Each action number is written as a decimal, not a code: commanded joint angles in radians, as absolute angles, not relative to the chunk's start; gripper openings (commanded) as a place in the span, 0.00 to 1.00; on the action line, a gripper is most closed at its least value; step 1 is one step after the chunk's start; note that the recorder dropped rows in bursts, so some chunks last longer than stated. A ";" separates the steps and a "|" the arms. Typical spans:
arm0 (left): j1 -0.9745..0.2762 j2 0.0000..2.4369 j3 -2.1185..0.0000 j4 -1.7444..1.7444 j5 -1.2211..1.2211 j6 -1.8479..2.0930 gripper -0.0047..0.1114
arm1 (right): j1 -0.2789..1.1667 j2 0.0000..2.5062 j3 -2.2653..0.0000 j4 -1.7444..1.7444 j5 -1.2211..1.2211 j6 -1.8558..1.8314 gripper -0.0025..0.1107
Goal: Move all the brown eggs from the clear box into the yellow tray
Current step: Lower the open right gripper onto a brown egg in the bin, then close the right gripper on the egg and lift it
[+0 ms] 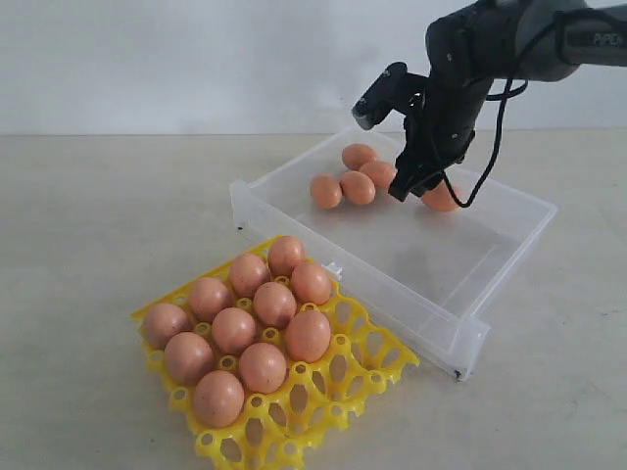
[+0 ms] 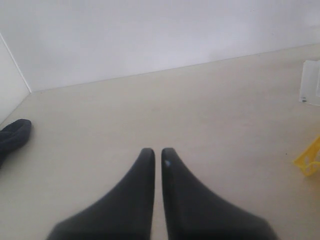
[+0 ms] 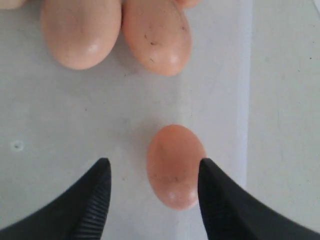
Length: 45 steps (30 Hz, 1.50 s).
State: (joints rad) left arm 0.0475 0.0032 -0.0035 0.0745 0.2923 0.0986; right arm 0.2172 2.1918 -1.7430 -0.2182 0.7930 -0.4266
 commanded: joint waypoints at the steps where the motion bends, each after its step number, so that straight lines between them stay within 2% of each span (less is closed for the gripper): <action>1: 0.049 0.000 0.000 0.076 0.293 0.095 0.08 | 0.208 2.215 -1.745 -0.251 0.761 -0.418 0.43; 17: 0.049 0.000 0.000 0.076 0.293 0.095 0.08 | 0.208 2.314 -1.745 -0.319 0.722 -0.307 0.41; 19: 0.049 0.000 0.000 0.076 0.293 0.095 0.08 | 0.208 2.314 -1.745 -0.319 0.724 -0.284 0.32; 22: 0.049 0.000 0.000 0.076 0.293 0.095 0.08 | 0.208 2.314 -1.745 -0.319 0.740 -0.247 0.08; 23: 0.049 0.000 0.000 0.076 0.293 0.095 0.08 | 0.208 2.314 -1.746 -0.319 0.753 -0.242 0.02; 35: 0.049 0.000 0.000 0.076 0.293 0.095 0.08 | 0.208 2.166 -1.746 -0.178 0.732 -0.210 0.02; 40: 0.049 0.000 0.000 0.076 0.293 0.095 0.08 | 0.208 2.063 -1.720 0.166 0.677 -0.219 0.02; 45: 0.049 0.000 0.000 0.076 0.293 0.095 0.08 | 0.214 1.907 -1.472 0.592 0.428 -0.454 0.02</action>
